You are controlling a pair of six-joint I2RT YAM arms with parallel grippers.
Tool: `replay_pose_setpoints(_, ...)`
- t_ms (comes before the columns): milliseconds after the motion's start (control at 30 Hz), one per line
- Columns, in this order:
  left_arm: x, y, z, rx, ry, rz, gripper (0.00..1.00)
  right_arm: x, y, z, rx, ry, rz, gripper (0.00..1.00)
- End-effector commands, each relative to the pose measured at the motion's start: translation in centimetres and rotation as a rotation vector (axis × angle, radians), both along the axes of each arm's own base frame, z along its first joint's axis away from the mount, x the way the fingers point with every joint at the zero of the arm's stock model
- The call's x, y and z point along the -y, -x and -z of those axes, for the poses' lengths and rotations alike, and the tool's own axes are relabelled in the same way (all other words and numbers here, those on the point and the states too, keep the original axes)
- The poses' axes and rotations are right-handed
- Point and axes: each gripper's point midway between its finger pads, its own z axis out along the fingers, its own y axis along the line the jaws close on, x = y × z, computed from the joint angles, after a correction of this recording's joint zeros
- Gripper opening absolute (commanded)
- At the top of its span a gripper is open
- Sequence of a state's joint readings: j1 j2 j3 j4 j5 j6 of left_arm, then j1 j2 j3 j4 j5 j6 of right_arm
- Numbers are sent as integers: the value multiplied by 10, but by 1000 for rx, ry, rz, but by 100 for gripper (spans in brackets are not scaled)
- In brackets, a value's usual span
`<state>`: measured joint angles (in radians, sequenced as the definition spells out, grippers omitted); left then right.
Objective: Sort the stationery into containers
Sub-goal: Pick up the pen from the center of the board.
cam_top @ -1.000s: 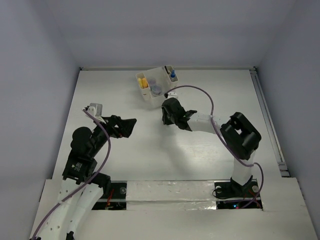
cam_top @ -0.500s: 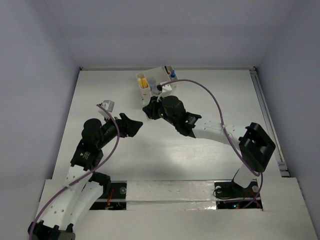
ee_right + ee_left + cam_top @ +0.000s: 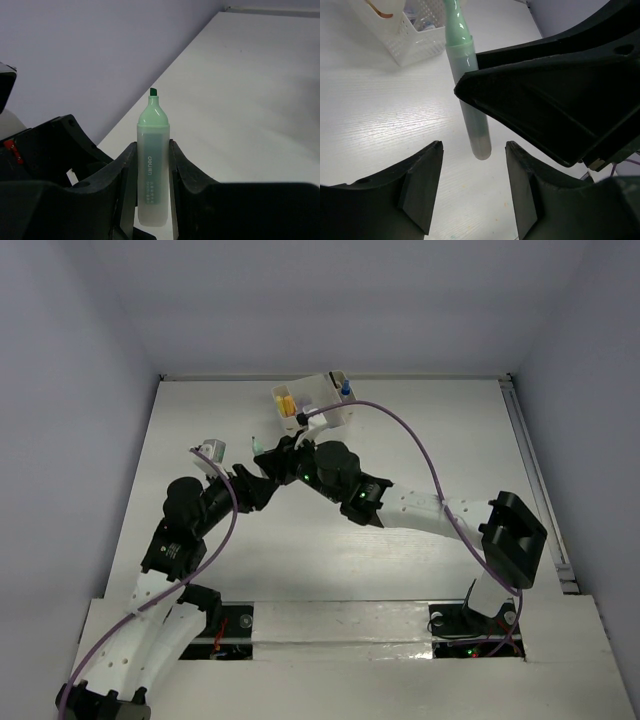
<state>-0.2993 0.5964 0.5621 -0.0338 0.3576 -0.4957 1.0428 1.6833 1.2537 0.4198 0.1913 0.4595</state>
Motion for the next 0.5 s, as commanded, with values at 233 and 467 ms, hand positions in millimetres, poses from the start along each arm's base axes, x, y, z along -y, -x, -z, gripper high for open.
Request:
replay_pose_setpoints(233, -3, -5, -23, 94, 36, -26, 31, -3, 12, -50, 64, -118, -18, 10)
replay_pose_setpoints(467, -4, -8, -25, 95, 28, -37, 27, -14, 21, -48, 52, -121, -67, 9)
